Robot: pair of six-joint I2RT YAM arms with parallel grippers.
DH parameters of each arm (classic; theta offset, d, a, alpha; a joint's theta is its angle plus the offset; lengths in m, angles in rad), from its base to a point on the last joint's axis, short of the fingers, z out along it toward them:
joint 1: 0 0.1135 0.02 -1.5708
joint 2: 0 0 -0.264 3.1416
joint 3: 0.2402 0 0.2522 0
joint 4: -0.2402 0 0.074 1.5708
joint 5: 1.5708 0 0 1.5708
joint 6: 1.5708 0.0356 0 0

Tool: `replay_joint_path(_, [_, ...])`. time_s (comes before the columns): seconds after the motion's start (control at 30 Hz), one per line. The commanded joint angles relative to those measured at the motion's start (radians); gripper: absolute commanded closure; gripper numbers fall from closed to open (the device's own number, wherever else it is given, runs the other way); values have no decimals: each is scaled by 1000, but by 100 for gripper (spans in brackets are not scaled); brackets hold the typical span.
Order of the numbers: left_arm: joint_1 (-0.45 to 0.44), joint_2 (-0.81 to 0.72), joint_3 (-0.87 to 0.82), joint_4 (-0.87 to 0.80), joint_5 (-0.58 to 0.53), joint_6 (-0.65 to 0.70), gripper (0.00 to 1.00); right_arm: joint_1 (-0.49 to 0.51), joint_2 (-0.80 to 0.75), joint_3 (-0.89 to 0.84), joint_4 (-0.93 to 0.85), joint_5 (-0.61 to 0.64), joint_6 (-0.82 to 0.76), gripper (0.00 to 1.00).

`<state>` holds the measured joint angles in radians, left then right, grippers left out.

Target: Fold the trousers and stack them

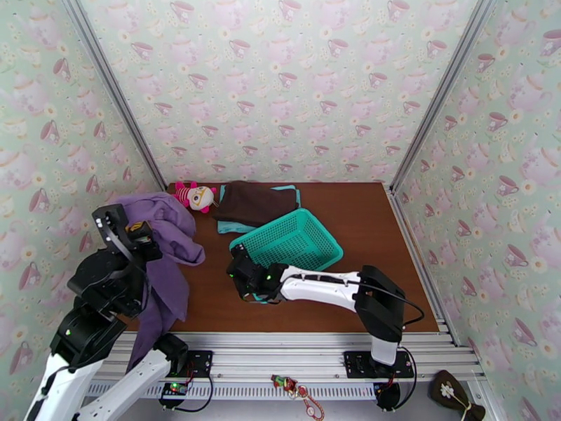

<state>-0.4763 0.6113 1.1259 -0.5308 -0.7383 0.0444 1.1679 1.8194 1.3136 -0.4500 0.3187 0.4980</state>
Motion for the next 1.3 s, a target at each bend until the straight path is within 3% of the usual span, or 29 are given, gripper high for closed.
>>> replay_joint_path(0.0, [5,-2,-4,104,43,-2,100,-59,-77,-97,-96,25,74,92])
replay_joint_path(0.23, [13,-1,-21,109,69,-3,100,-177,-237,-205,-167,50,65,92])
replay_joint_path(0.4, [18,19,-13,91,126,-3,100,-389,-290,-262,-89,-42,-107,92])
replay_joint_path(0.53, [24,58,-6,51,179,0,100,-557,-260,-213,-24,-92,-246,92])
replay_joint_path(0.77, [29,192,47,-89,341,-2,100,-756,-27,74,28,-264,-370,93])
replay_joint_path(1.0, [31,250,72,-137,469,-15,100,-859,283,471,-86,-288,-358,93])
replay_joint_path(1.27, [31,262,14,-49,822,87,100,-889,545,852,-245,-239,-285,90])
